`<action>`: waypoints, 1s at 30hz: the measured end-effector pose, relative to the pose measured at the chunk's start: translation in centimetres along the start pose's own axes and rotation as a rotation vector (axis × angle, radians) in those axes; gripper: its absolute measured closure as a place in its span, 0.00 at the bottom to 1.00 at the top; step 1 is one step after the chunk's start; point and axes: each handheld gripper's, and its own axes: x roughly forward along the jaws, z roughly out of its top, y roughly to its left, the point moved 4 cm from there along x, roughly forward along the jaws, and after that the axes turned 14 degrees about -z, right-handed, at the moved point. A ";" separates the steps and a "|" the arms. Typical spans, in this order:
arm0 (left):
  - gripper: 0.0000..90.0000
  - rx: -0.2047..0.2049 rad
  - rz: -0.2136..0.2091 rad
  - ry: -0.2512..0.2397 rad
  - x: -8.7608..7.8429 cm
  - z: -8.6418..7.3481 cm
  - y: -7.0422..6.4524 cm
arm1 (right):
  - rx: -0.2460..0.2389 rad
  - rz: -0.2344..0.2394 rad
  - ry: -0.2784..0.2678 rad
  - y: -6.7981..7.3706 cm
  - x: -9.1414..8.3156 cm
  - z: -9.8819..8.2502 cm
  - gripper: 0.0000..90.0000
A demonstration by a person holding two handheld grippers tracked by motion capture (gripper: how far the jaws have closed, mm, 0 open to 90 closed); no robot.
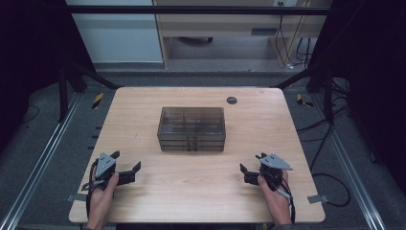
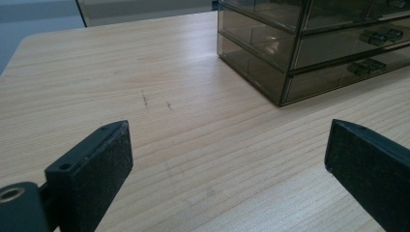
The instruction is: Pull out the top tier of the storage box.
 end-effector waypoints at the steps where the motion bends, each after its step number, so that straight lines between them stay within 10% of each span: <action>1: 0.03 0.002 -0.002 0.000 0.0 0.0 0.0 | 0.002 -0.001 0.002 0.0 0.0 0.0 0.07; 16: 0.03 -0.018 0.006 -0.009 -0.3 1.2 -0.5 | 0.020 -0.023 0.016 -0.2 0.1 0.0 0.07; 30: 0.03 0.160 -0.030 0.027 2.2 8.3 -3.5 | 0.039 -0.016 0.018 -0.3 0.1 0.0 0.07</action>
